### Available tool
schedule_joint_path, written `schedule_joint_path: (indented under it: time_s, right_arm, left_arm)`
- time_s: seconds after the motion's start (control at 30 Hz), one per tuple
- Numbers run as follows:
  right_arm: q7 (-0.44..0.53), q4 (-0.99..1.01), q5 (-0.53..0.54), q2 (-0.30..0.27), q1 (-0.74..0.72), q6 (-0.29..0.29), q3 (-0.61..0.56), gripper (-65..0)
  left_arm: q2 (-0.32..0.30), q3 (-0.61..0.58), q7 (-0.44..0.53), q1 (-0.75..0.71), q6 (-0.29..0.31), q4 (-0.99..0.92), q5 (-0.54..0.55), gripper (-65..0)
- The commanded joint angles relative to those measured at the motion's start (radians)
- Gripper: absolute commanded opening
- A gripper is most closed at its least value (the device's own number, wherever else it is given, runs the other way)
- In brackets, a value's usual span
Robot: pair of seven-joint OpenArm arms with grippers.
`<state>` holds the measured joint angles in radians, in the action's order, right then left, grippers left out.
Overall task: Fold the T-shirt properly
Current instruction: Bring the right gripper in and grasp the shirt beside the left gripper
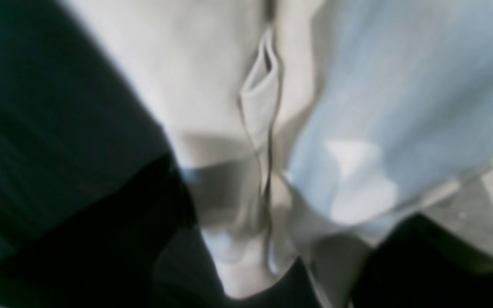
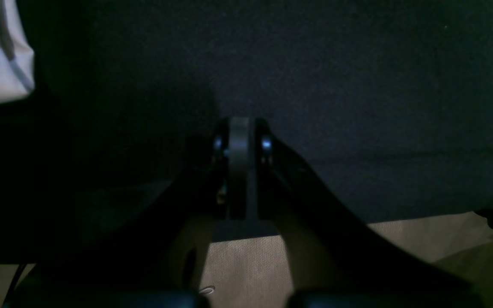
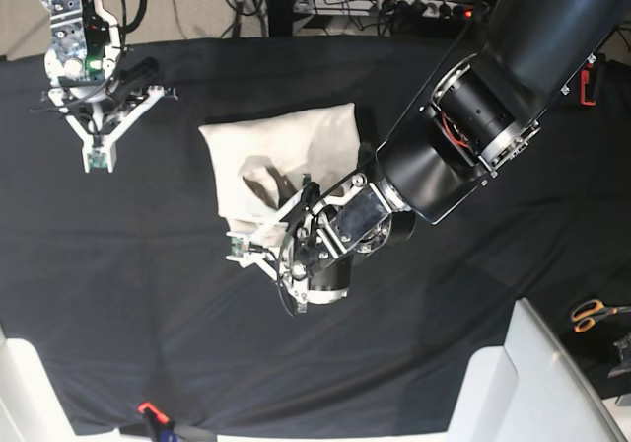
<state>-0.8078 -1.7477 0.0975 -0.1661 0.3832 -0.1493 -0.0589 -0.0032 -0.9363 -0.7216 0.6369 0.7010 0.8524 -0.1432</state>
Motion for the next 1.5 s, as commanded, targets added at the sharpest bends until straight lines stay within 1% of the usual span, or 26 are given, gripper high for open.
schedule_joint_path:
  time_s: [0.0,0.13,0.27,0.4,0.57,0.67,0.7,0.73,0.77,0.83,0.97,1.07,1.13,1.27,1.33,1.4,1.47]
  right_arm:
    - [0.012,-0.016,-0.005,-0.006,-0.002,-0.005,0.0,-61.2]
    - [0.012,-0.016,-0.005,-0.006,-0.002,-0.005,0.0,-61.2]
    - [0.012,-0.016,-0.005,-0.006,-0.002,-0.005,0.0,-61.2]
    - [0.012,-0.016,-0.005,-0.006,-0.002,-0.003,-0.002,-61.2]
    - [0.012,-0.016,-0.005,-0.006,-0.002,-0.003,-0.062,-61.2]
    - [0.012,-0.024,-0.005,-0.011,-0.002,-0.002,-0.129,-61.2]
    - [0.012,-0.027,-0.005,-0.013,-0.002,0.007,-0.16,-61.2]
    - [0.012,-0.039,-0.005,-0.014,-0.002,0.032,-0.184,-61.4]
    - [0.012,-0.054,-0.006,-0.014,-0.003,0.07,-0.206,-61.4]
    - [0.012,-0.079,-0.008,-0.011,-0.016,0.126,-0.224,-61.4]
    - [-0.031,-0.082,-0.008,-0.01,-0.105,0.17,-0.273,-61.4]
    - [-0.061,-0.076,-0.006,-0.01,-0.169,0.179,-0.31,-61.4]
    - [-0.08,-0.076,-0.006,-0.008,-0.2,0.179,-0.324,-61.4]
    - [-0.107,-0.074,0.003,0.003,-0.229,0.179,-0.341,-61.2]
    - [-0.103,-0.059,0.032,0.007,-0.229,0.179,-0.352,-61.2]
    - [-0.101,-0.033,0.086,0.01,-0.244,0.181,-0.352,-61.2]
    - [-0.101,0.002,0.147,0.021,-0.272,0.181,-0.353,-61.2]
  left_arm:
    - [0.006,0.006,0.0,0.03,-0.003,0.011,-0.008,-35.9]
    - [0.007,0.006,0.001,0.042,-0.003,0.009,-0.006,-35.9]
    - [0.01,0.006,0.006,0.07,-0.003,-0.051,0.001,-35.9]
    - [0.01,0.007,0.063,0.09,-0.003,-0.107,0.003,-35.9]
    - [0.01,0.007,0.098,0.094,-0.003,-0.135,0.003,-35.9]
    - [0.012,0.009,0.098,0.099,-0.003,-0.135,0.003,-35.9]
    - [0.012,0.009,0.098,0.1,-0.003,-0.135,0.003,-35.9]
    - [0.012,0.009,0.098,0.1,-0.003,-0.135,0.003,-35.9]
    - [0.012,0.009,0.099,0.1,-0.003,-0.135,0.003,-35.9]
    - [0.012,0.009,0.099,0.1,-0.003,-0.135,0.003,-35.9]
    - [0.032,0.009,0.099,0.099,-0.003,-0.135,0.003,-35.9]
    - [0.039,0.009,0.099,0.094,-0.003,-0.135,0.003,-35.9]
    - [0.062,0.009,0.099,0.093,-0.003,-0.137,0.003,-35.9]
    - [0.087,0.009,0.099,0.096,-0.003,-0.137,0.003,-35.9]
    - [0.091,0.009,0.101,0.096,-0.003,-0.14,0.003,-35.9]
    - [0.096,0.009,0.101,0.099,-0.003,-0.158,0.003,-35.9]
    - [0.105,0.009,0.136,0.1,-0.003,-0.184,0.003,-35.9]
